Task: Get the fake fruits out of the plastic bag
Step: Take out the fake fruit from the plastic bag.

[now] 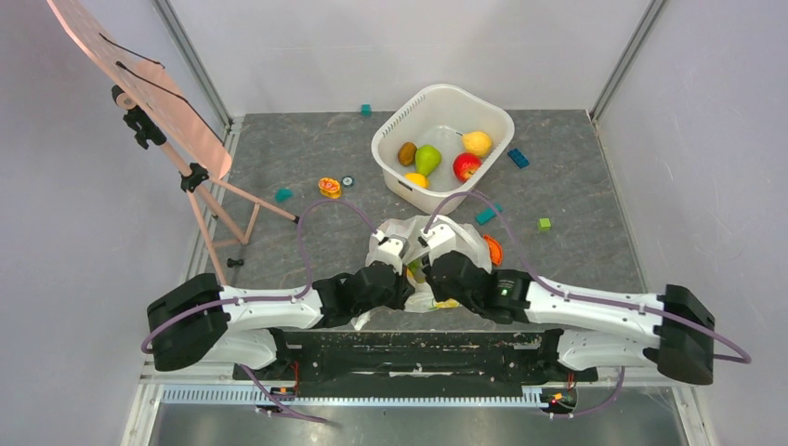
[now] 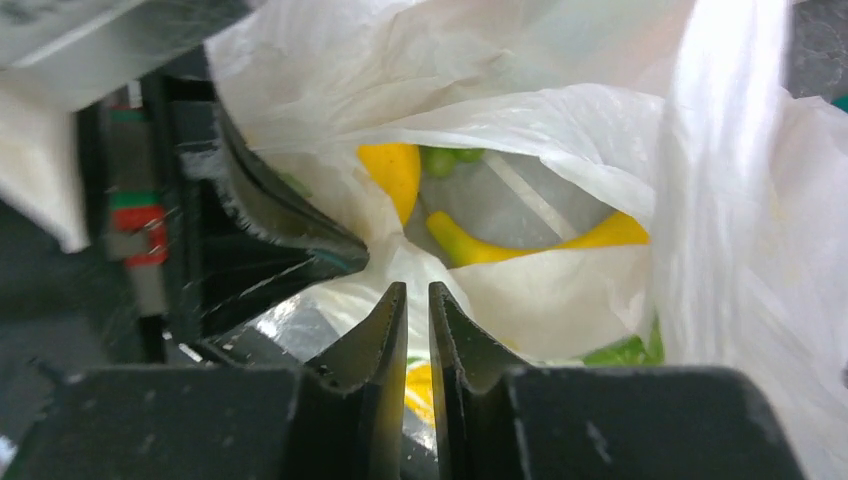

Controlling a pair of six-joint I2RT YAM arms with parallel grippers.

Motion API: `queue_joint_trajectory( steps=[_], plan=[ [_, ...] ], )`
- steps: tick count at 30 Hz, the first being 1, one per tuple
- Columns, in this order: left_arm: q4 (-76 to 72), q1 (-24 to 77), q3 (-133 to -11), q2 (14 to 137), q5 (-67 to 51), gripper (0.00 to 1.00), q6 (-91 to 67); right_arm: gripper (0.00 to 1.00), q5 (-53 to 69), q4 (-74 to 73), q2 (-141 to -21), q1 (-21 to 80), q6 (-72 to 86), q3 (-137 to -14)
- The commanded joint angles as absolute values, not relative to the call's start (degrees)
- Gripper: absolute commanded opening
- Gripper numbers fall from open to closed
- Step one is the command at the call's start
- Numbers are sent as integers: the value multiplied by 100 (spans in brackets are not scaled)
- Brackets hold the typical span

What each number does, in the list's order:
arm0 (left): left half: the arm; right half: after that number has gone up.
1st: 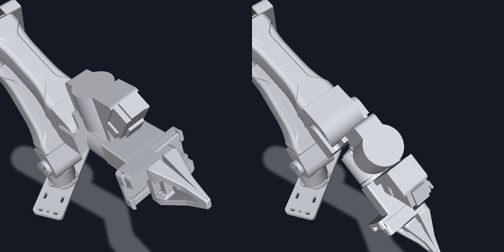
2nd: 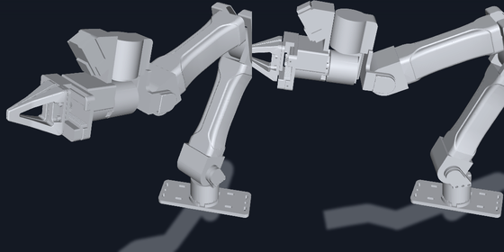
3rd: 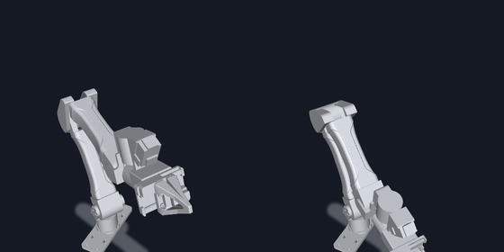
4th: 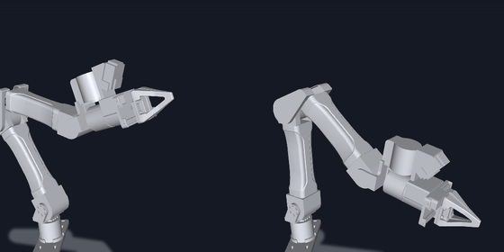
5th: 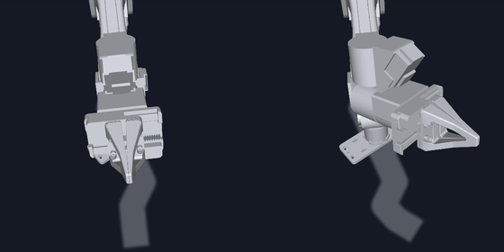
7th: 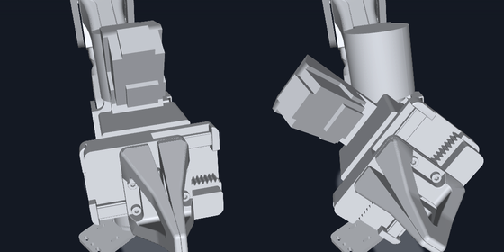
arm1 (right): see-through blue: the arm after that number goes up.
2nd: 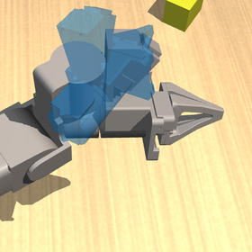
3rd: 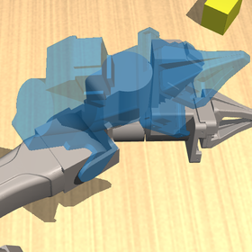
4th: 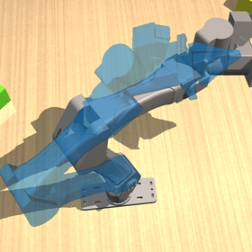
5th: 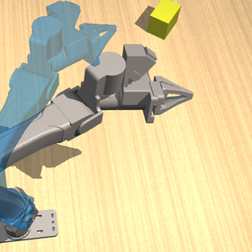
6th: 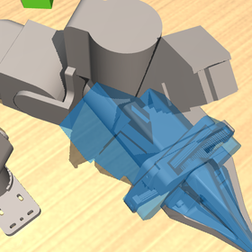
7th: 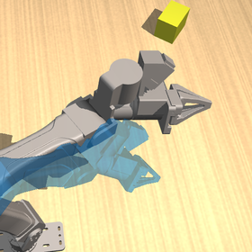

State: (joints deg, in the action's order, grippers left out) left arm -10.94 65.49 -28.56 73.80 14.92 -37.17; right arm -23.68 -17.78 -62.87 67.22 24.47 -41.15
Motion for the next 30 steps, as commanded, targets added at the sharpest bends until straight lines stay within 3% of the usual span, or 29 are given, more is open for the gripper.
queue_joint_trajectory(
  steps=[1, 20, 30],
  plan=[
    [-1274, 6567, -2947, 7229, 1643, 2, -4050, 15, -2903, -1241, -6893, 6667, 2554, -4225],
    [-1283, 6569, -2823, 7163, 1724, 2, -4065, 15, -3178, -385, -8103, 5277, 2186, -4633],
    [-1300, 6568, -2820, 7194, 1738, 2, -4035, 48, -3401, -350, -8447, 4971, 2263, -4902]
  ],
)
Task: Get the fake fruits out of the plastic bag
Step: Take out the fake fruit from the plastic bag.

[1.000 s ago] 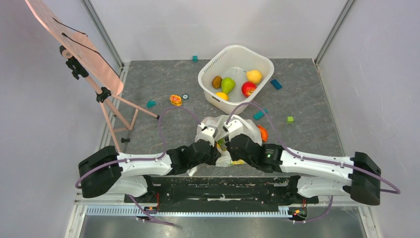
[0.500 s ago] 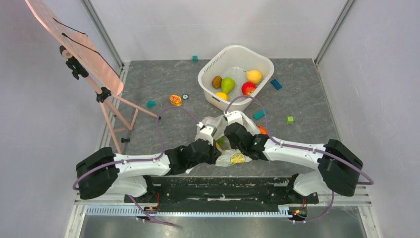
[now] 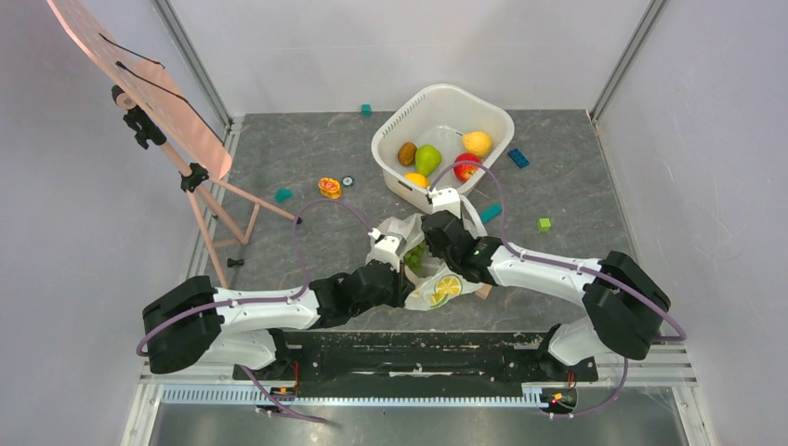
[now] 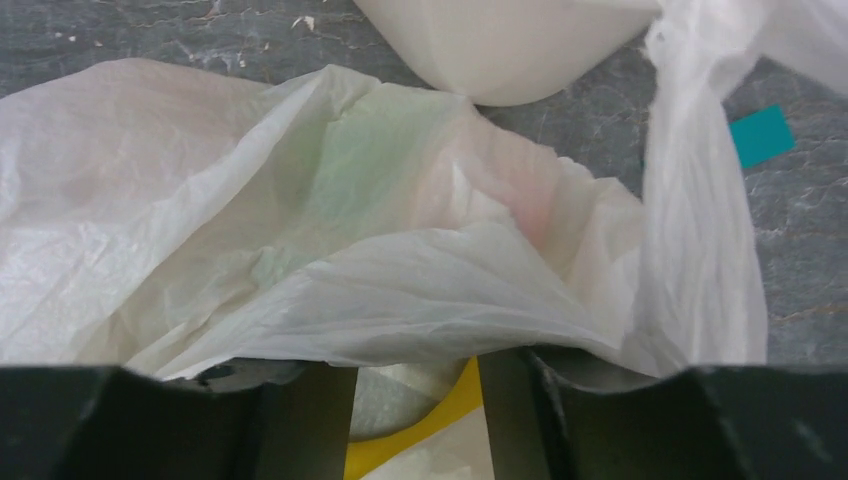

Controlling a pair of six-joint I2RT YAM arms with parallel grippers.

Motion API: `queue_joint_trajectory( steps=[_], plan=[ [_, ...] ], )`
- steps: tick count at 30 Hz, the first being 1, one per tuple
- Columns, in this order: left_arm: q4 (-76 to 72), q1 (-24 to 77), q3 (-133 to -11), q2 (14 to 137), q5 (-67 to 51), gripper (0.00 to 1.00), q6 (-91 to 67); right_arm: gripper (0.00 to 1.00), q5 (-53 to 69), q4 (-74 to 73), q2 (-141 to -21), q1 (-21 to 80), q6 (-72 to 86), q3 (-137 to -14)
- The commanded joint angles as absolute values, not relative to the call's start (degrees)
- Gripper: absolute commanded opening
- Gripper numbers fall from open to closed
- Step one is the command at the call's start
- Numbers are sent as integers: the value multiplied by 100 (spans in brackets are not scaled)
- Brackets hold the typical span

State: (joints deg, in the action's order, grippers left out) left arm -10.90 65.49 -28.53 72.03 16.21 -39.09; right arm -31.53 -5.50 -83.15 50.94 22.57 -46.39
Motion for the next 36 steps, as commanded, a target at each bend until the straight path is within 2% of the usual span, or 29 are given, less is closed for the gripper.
queue_joint_trajectory(
  steps=[1, 6, 10, 13, 20, 24, 27, 33, 36],
  plan=[
    [-1307, 6567, -2817, 7199, 1737, 2, -4035, 50, -3400, -349, -8474, 4942, 2263, -4908],
    [-1353, 6572, -2816, 7248, 1711, 2, -4030, 65, -3451, -352, -8620, 4830, 2266, -4946],
    [-1360, 6570, -2855, 7295, 1662, 2, -4016, 67, -3301, -351, -8701, 4775, 2280, -4966],
    [-1361, 6566, -2856, 7286, 1661, 2, -4003, 63, -2816, -203, -8590, 4772, 2242, -4874],
    [-1387, 6566, -2841, 7282, 1661, 2, -4010, 44, -1567, 204, -8090, 4808, 2554, -4440],
    [-1403, 6566, -2855, 7303, 1642, 2, -4023, 36, -1560, 250, -8176, 4812, 2662, -4276],
    [-1403, 6570, -2860, 7310, 1618, 2, -4000, 36, -1651, 67, -8392, 4808, 2655, -4337],
    [-1371, 6569, -2842, 7270, 1626, 2, -3982, 59, -2472, -391, -8572, 4812, 2775, -4360],
    [-1364, 6569, -2843, 7277, 1631, 2, -3980, 62, -2828, -582, -8547, 4809, 2795, -4399]
  ],
)
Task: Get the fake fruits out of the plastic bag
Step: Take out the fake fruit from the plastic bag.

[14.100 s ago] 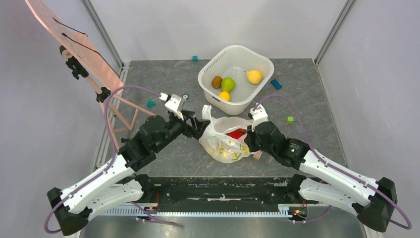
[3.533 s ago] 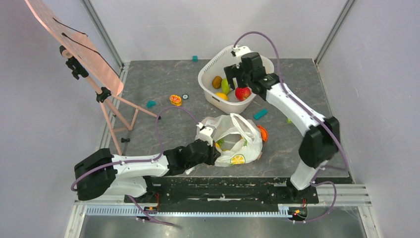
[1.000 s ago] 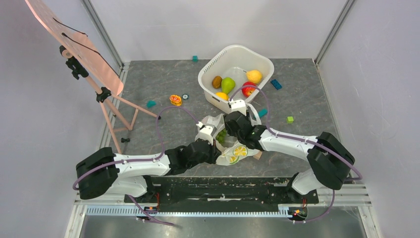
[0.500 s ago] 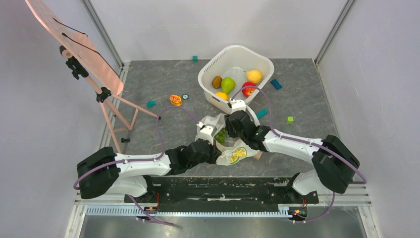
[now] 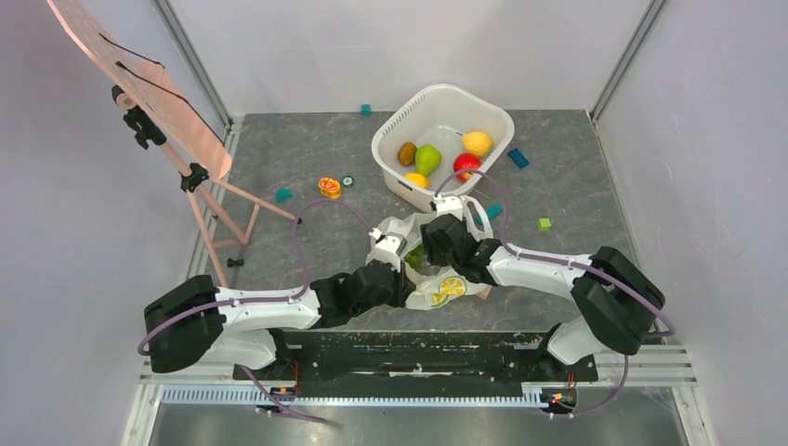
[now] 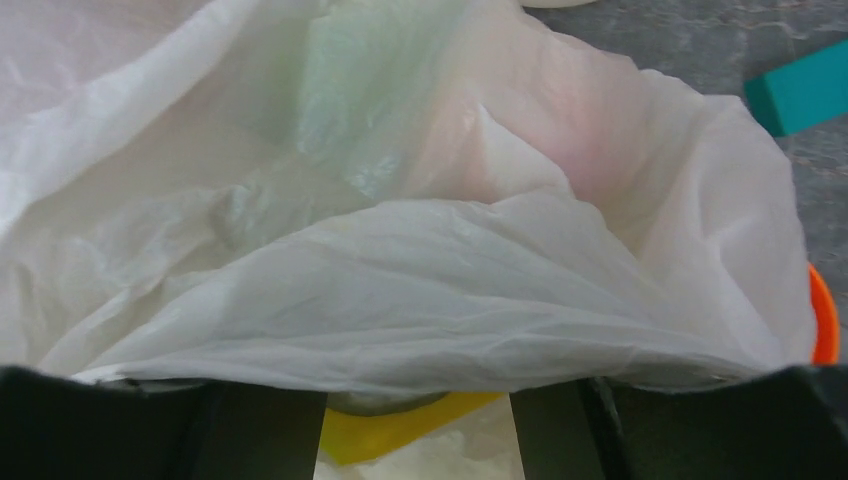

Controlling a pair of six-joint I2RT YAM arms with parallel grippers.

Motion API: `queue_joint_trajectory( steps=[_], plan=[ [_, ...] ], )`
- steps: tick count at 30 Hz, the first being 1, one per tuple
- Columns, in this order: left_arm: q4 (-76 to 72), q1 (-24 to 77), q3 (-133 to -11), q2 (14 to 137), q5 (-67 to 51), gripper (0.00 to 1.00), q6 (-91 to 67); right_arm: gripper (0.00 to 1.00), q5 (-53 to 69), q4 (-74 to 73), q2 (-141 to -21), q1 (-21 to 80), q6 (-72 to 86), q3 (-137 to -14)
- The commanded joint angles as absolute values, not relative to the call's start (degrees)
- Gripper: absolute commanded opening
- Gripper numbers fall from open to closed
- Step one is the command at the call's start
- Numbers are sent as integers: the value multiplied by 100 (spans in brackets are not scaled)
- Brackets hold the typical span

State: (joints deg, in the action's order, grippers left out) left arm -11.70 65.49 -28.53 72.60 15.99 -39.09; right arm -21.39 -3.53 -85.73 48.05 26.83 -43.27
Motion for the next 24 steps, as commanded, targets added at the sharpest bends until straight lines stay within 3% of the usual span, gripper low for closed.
queue_joint_trajectory(
  steps=[1, 13, 24],
  plan=[
    [-1369, 6572, -2847, 7281, 1627, 2, -3971, 63, -2948, -622, -8545, 4810, 2792, -4418],
    [-1370, 6566, -2831, 7320, 1644, 2, -3976, 84, -3642, -504, -8989, 4735, 2555, -4904],
    [-1392, 6565, -2793, 7367, 1661, 2, -3982, 90, -3560, -161, -9324, 4322, 2548, -5203]
  ],
)
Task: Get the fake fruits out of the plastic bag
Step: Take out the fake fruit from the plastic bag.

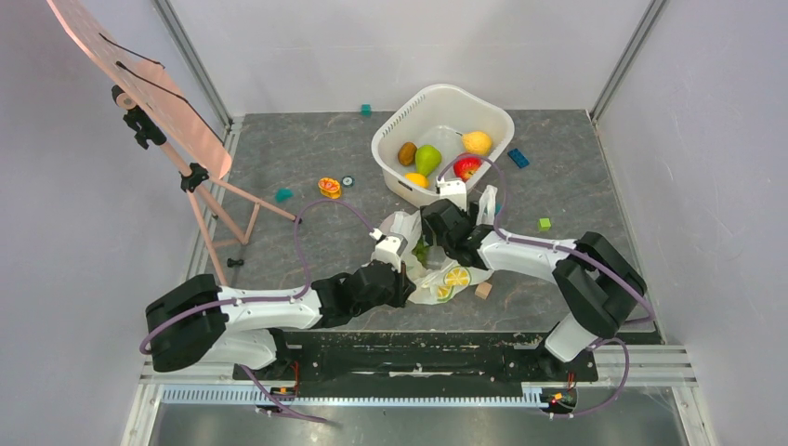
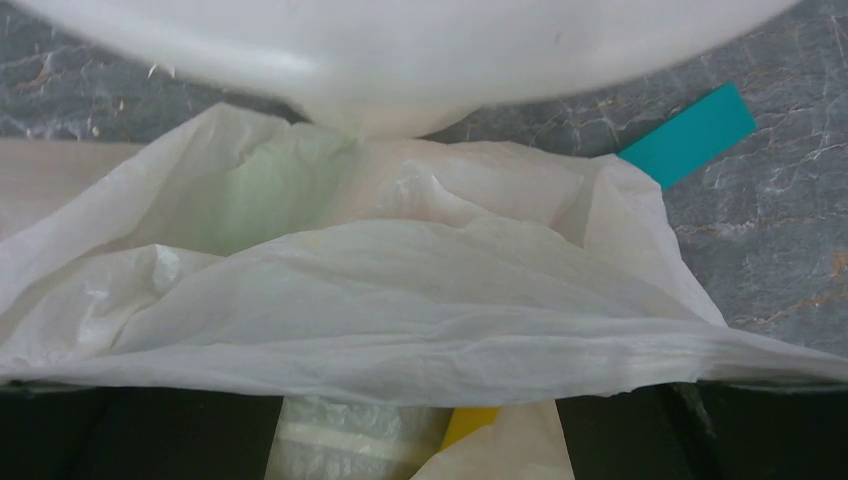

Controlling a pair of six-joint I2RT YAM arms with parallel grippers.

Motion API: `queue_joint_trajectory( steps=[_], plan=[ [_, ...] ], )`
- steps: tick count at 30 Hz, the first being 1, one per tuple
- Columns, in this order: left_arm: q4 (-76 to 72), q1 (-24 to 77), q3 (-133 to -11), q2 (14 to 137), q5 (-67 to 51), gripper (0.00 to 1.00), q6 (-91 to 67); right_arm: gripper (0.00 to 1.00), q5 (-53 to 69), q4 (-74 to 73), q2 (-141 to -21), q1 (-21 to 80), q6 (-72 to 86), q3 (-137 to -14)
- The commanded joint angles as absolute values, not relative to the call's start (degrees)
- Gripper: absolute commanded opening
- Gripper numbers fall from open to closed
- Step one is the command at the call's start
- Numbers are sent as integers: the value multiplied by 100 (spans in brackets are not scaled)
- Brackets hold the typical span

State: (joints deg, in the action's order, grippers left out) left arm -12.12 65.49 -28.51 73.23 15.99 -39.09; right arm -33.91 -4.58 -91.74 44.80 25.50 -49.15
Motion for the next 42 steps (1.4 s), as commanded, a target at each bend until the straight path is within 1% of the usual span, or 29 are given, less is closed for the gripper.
queue_joint_trajectory(
  steps=[1, 4, 8, 15, 17, 18, 20, 22, 25, 28, 34, 42],
  plan=[
    [-1397, 6566, -2800, 7380, 1666, 2, -3981, 90, -3542, -137, -9353, 4291, 2549, -5211],
    [-1401, 6566, -2806, 7395, 1670, 2, -3977, 90, -3458, -62, -9455, 4172, 2556, -5194],
    [-1405, 6571, -2812, 7406, 1666, 2, -3970, 87, -3261, -44, -9574, 4020, 2560, -5136],
    [-1437, 6565, -2810, 7430, 1657, 2, -3966, 88, -2882, -45, -9633, 3951, 2551, -4924],
    [-1438, 6570, -2804, 7427, 1644, 2, -3980, 81, -2892, 111, -9641, 3958, 2550, -4889],
    [-1441, 6569, -2794, 7412, 1648, 2, -3975, 74, -2899, 160, -9618, 3949, 2539, -4863],
    [-1441, 6566, -2769, 7370, 1665, 2, -3979, 62, -2909, 193, -9585, 3946, 2477, -4858],
    [-1435, 6565, -2742, 7340, 1688, 2, -3984, 56, -2903, 186, -9501, 3951, 2405, -4869],
    [-1432, 6566, -2741, 7313, 1704, 2, -3976, 54, -2765, 151, -9286, 3942, 2312, -4836],
    [-1430, 6567, -2748, 7313, 1696, 2, -3978, 52, -2355, 132, -8940, 3948, 2166, -4742],
    [-1419, 6566, -2780, 7350, 1689, 2, -3948, 47, -1148, 36, -8063, 3955, 2022, -4506],
    [-1387, 6566, -2787, 7286, 1727, 2, -3940, 48, 350, -345, -6990, 4040, 2038, -4169]
  ],
)
